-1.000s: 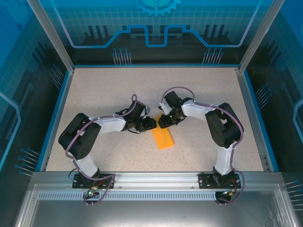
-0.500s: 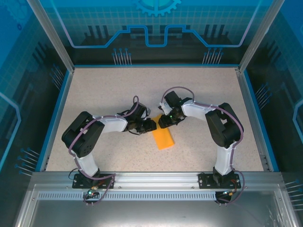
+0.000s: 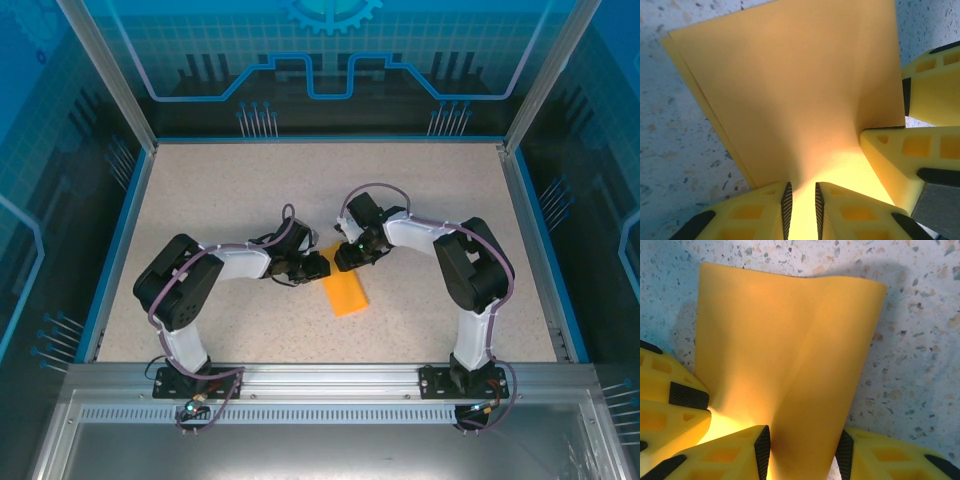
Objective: Fold a paper plane with a square sheet of paper (pick it up from the middle)
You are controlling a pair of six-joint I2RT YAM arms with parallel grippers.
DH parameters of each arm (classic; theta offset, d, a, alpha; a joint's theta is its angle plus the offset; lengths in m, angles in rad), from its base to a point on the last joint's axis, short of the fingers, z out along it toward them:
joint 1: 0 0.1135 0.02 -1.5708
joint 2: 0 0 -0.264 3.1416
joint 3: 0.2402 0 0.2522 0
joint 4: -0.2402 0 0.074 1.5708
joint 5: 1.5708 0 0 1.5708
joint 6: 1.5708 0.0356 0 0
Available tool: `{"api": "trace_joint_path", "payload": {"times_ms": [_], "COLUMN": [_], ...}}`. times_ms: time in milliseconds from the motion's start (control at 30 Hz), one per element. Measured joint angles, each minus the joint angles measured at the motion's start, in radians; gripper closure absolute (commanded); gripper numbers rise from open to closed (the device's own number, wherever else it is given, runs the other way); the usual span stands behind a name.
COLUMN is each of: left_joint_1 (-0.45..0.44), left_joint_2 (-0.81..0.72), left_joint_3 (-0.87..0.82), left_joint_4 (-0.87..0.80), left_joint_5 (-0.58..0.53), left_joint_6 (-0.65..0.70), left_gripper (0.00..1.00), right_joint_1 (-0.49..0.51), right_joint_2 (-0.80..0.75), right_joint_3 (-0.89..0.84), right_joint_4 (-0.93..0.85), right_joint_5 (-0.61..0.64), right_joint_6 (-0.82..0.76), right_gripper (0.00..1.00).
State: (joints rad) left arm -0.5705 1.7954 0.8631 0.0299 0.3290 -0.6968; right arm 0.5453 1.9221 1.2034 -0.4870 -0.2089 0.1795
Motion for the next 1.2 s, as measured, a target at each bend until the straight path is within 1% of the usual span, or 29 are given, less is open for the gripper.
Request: {"api": "trace_joint_path", "payload": {"times_ms": [400, 600, 700, 867, 967, 1133, 1200], "left_joint_1": [-0.009, -0.013, -0.014, -0.015, -0.015, -0.015, -0.015], "left_joint_2": [0.011, 0.01, 0.01, 0.01, 0.01, 0.01, 0.01], "left_joint_3": [0.031, 0.032, 0.034, 0.038, 0.038, 0.04, 0.04], "left_joint_4": [-0.049, -0.056, -0.059, -0.067, -0.069, -0.07, -0.07], "left_joint_5": [-0.024, -0.037, -0.042, -0.046, -0.048, -0.049, -0.049], "left_joint_6": [0.045, 0.051, 0.053, 0.068, 0.071, 0.072, 0.072], "left_gripper": [0.78, 0.78, 0.78, 0.78, 0.78, 0.78, 0.78], "right_joint_1": [0.0, 0.0, 0.0, -0.02, -0.05, -0.077, -0.077], "right_joint_2": [0.0, -0.002, -0.009, -0.066, -0.118, -0.163, -0.16], "right_joint_3": [0.002, 0.003, 0.002, -0.024, -0.036, -0.045, -0.045], "right_joint_4": [-0.002, -0.004, -0.005, 0.006, 0.011, 0.048, 0.062], "right_joint_5": [0.0, -0.003, -0.009, -0.041, -0.075, -0.17, -0.21], "right_joint_6": [0.0, 0.0, 0.0, 0.005, 0.023, 0.069, 0.085], "right_gripper": [0.57, 0.54, 0.51, 0.49, 0.52, 0.69, 0.73]}}
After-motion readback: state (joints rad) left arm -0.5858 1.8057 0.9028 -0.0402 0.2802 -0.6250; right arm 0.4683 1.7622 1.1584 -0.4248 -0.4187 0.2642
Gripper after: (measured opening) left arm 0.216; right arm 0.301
